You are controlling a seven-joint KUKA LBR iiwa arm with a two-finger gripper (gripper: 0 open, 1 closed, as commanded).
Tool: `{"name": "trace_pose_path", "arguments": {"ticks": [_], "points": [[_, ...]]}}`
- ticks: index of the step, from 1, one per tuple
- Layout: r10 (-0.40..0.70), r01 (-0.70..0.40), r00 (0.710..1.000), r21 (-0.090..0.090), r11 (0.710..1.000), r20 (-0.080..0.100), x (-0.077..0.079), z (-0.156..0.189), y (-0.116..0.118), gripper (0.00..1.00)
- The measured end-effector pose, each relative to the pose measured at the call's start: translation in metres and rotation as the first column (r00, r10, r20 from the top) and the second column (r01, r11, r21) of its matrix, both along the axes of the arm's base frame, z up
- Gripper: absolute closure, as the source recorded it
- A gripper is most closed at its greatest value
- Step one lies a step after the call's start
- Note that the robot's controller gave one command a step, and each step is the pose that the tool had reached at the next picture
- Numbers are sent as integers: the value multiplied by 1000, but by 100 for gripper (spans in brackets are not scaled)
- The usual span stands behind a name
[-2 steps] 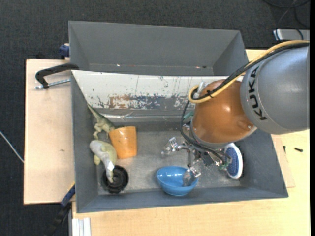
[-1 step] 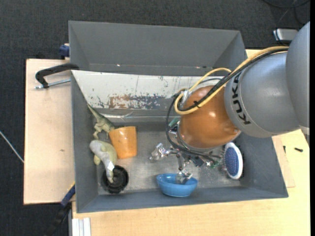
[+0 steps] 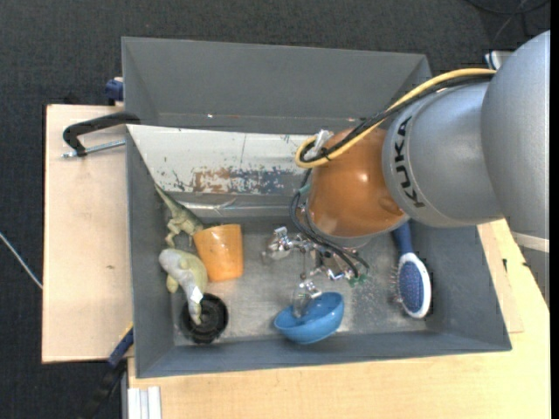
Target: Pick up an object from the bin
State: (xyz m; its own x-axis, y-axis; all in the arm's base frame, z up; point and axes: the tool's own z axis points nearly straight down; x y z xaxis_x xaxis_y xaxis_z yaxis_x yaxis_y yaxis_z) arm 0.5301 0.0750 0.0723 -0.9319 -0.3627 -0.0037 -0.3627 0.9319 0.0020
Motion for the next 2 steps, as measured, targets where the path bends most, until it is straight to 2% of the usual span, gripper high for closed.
{"name": "trace_pose_path", "arguments": {"ticks": [1,2], "points": [[-1,1,1000,2,1000,10,3,3,0,100],[0,0,1000,-1,1000,6,5,35,2,100]]}}
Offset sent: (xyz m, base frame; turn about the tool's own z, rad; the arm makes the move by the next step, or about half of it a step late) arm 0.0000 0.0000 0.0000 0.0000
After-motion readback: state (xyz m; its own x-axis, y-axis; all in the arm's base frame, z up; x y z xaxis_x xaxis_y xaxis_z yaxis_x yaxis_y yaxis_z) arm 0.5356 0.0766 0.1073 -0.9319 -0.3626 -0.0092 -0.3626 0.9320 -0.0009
